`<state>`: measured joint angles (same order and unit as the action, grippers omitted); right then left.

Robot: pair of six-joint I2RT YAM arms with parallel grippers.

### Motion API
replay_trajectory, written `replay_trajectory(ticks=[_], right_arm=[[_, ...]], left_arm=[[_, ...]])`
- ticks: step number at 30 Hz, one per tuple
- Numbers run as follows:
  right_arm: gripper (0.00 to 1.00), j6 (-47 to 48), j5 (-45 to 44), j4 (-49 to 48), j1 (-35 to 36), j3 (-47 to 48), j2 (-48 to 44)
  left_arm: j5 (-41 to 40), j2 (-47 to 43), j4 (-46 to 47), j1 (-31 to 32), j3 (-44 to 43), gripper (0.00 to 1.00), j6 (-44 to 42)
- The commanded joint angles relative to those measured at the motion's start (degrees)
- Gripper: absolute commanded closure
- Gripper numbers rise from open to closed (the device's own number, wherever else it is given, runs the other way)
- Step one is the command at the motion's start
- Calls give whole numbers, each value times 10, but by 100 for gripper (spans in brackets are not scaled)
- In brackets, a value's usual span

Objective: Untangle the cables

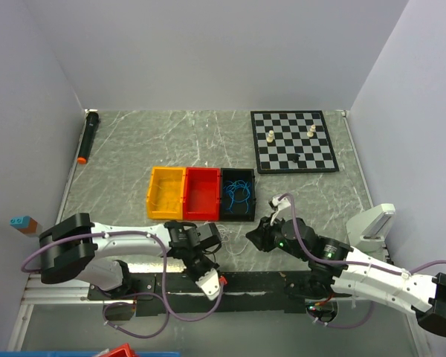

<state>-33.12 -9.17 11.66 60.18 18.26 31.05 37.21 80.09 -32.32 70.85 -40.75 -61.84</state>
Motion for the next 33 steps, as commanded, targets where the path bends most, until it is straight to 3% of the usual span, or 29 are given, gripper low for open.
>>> replay_trajectory(ticks=[1,4,8,17,27,33], right_arm=[[70,10,-7,-8,-7,-5,-9],[71,10,-5,-8,-12,-6,-10],[71,12,-1,-8,-16,-2,-7],[71,24,10,-13,-19,24,10],[51,14,71,-55,-20,52,4],[42,2,60,-63,-20,65,-11]], left_arm=[[-15,4,2,9,23,71,-32],[-31,1,17,11,31,80,-30],[-53,-6,42,11,34,99,-24],[-205,-37,128,7,-41,99,51],[-282,-69,161,-12,-112,99,73],[-304,-79,196,-20,-128,99,85]])
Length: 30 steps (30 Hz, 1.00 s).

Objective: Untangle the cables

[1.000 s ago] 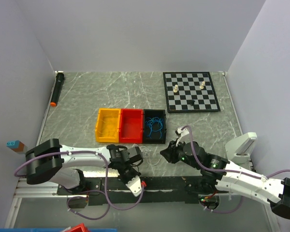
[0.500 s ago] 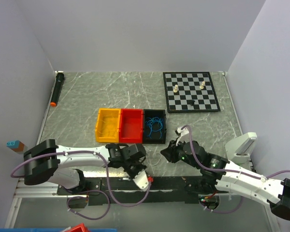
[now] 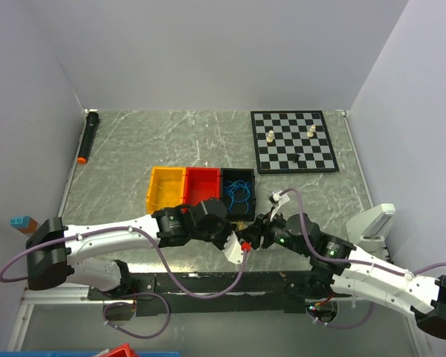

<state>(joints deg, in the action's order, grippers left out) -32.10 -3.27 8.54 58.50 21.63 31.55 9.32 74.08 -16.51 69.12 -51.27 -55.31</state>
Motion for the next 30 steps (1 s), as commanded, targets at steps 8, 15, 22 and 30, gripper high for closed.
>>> replay_trajectory(ticks=[8,15,22,30], right_arm=[[44,-7,-39,-11,-4,50,-16],[63,-11,-56,-34,-8,58,18],[100,-47,-150,-33,-8,55,11],[100,-74,-219,36,-9,29,-46]], left_arm=[[-20,-36,53,-3,-18,99,24],[-10,-39,54,3,-43,99,43],[-5,-41,38,15,-59,99,57],[-59,-42,45,15,-75,99,14]])
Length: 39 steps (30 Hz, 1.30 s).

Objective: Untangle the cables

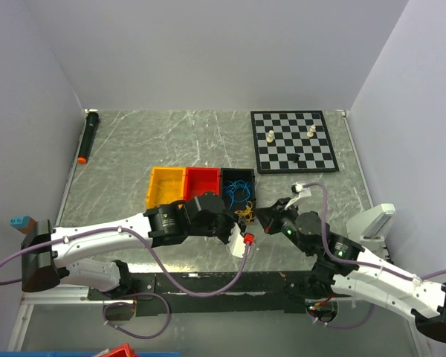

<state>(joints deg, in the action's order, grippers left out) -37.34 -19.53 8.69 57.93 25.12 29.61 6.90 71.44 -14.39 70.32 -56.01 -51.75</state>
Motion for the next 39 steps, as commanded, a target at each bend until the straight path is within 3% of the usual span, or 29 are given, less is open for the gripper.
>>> replay_trajectory(ticks=[1,6,12,19,22,26,27,29,31,33,39], right_arm=[[100,-26,-57,41,-3,-10,-31],[100,-46,-67,75,-4,-30,-48],[100,-90,-144,143,-3,-24,-53],[100,-129,-218,213,-4,10,-33],[100,-109,-200,175,-5,13,-25],[99,-18,-91,20,-5,-2,-36],[91,1,-71,-24,-5,-9,-39],[63,30,-22,-122,-5,-30,-51],[45,60,25,-211,-5,-53,-52],[36,89,55,-270,-5,-66,-48],[28,155,99,-338,-6,-72,-47]], left_arm=[[-45,-17,26,3,-31,99,-21],[-61,-27,15,2,-33,99,-41],[-67,-47,-45,2,-60,99,-60],[-203,-62,6,-7,-49,99,-34],[-217,-53,17,-10,-77,99,11],[-171,-61,15,-16,-99,99,73],[-141,-69,20,-20,-98,99,88],[-97,-87,35,-27,-93,99,107],[-51,-103,53,-40,-88,99,135],[-1,-109,56,-55,-93,99,162],[54,-81,30,-90,-147,99,246]])
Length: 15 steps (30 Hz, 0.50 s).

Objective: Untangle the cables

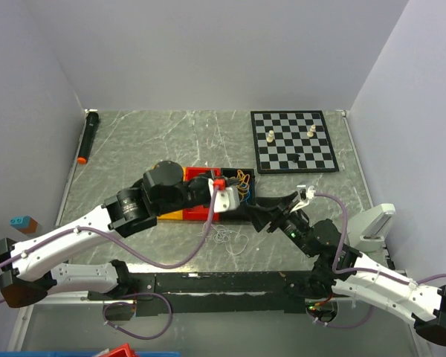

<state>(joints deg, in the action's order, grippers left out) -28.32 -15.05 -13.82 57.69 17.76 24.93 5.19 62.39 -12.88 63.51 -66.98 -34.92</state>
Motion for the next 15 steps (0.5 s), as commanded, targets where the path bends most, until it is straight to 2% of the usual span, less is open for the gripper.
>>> replay_trajectory(ticks=[1,7,15], right_arm=[[27,69,59,-117,-4,6,3],[27,77,110,-164,-6,16,24],[28,32,121,-215,-26,33,82]], left_arm=[[82,9,17,-26,-38,99,78],[98,7,14,-28,-37,99,76],[115,5,14,-28,-38,99,78]])
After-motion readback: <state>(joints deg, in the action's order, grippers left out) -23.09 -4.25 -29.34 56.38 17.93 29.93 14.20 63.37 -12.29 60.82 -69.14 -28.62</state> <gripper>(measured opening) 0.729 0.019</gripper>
